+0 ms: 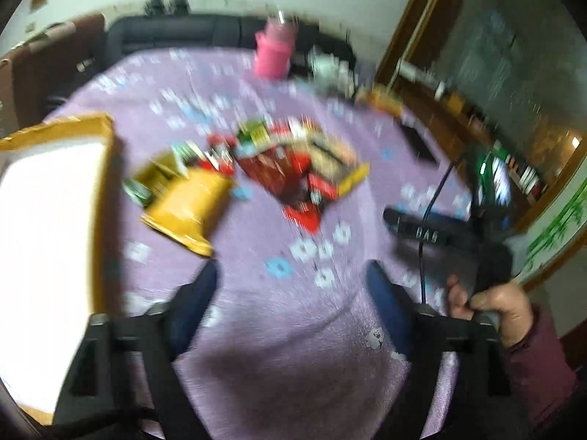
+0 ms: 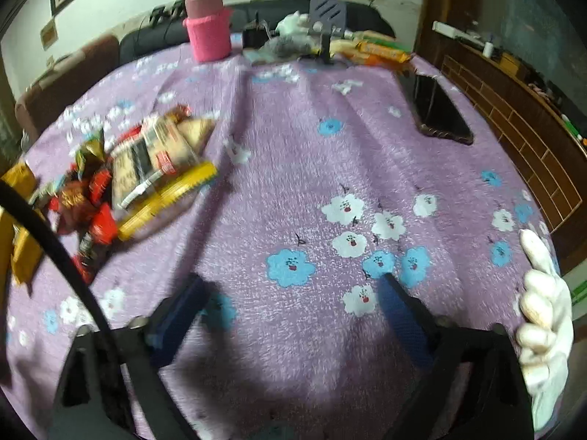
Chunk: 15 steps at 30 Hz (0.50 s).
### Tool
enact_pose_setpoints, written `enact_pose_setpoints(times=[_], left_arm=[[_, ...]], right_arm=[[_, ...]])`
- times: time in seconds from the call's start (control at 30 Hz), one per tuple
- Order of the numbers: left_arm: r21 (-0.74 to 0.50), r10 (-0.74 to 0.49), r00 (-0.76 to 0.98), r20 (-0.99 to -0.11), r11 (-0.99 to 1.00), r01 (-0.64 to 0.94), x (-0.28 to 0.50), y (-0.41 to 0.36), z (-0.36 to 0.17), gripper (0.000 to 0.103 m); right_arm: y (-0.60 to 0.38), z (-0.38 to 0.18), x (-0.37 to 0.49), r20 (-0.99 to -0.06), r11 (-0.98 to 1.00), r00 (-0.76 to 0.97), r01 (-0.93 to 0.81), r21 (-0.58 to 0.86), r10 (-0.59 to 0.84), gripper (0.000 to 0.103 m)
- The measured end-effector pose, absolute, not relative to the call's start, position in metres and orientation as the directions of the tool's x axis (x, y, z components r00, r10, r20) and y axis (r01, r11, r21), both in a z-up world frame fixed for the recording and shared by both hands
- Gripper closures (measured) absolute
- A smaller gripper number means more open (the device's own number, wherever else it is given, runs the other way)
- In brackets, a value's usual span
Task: Organize snacks
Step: 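Move both tools toward the snack pile, then grasp the yellow wafer pack with the left tool while the right tool grasps the red chocolate bag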
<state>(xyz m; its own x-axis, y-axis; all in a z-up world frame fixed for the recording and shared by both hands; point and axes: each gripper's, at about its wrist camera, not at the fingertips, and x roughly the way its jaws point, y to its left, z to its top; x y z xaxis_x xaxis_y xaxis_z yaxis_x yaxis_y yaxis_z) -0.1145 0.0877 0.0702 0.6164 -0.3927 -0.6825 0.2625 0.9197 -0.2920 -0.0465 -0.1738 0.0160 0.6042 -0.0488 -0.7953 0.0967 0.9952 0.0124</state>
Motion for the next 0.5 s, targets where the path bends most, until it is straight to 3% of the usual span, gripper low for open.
enact_pose_setpoints(times=[0.1,0.13,0.2,0.3,0.43,0.5], left_arm=[[-0.270,-0.354,0.658,-0.664,0.935,0.231,-0.124,0.109,0.079,0.003],[-0.257,-0.329,0.665,-0.670,0.944,0.209,-0.124,0.113,0.080,0.006],[-0.266,-0.328,0.656,-0.679,0.944,0.197,-0.120,0.122,0.076,0.036],[-0.319,-0.358,0.616,-0.701,0.931,0.178,-0.113,0.135,0.066,0.053],[-0.302,-0.345,0.604,-0.718,0.937,0.175,-0.113,0.135,0.059,0.053],[-0.293,-0.342,0.597,-0.726,0.939,0.182,-0.109,0.134,0.058,0.053]], right_arm=[[-0.157,0.033,-0.057,-0.749,0.998,0.662,0.022,0.065,0.035,0.016],[-0.152,0.037,-0.058,-0.739,0.996,0.670,-0.008,0.084,0.067,0.022],[-0.136,0.046,-0.059,-0.720,0.985,0.672,-0.089,0.150,0.171,0.027],[-0.116,0.048,-0.052,-0.722,0.966,0.643,-0.169,0.194,0.257,0.030],[-0.091,0.042,-0.041,-0.726,0.949,0.611,-0.219,0.228,0.315,0.053],[-0.080,0.041,-0.034,-0.718,0.937,0.603,-0.246,0.247,0.348,0.054]])
